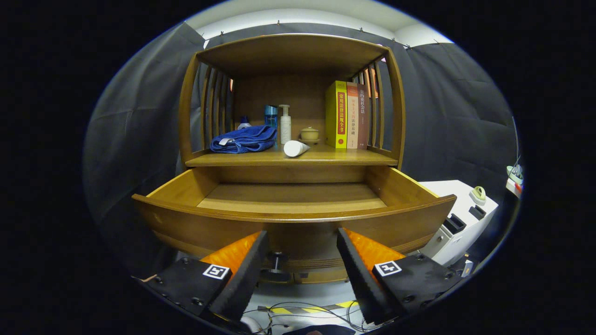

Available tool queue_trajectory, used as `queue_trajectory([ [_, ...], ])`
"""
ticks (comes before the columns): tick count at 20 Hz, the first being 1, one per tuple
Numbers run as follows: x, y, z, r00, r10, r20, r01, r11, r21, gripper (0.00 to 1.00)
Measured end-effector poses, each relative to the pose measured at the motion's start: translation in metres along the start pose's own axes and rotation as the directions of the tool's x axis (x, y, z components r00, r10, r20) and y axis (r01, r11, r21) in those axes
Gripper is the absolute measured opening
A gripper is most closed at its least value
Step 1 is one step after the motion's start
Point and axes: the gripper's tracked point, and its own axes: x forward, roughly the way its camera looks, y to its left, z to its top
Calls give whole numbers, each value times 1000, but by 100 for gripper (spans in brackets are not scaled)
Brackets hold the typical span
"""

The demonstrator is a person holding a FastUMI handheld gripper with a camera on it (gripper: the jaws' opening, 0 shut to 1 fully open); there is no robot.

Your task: Pull open the drawer, take out the items inside it, and place them on the countertop above the cabinet.

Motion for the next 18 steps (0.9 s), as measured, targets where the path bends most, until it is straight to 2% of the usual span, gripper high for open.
queue_trajectory([
  [7, 46, -4, 23, 999, 12, 49, -12, 1000, 10, 98],
  [18, 119, -1, 44, 999, 3, 55, -2, 1000, -13, 99],
])
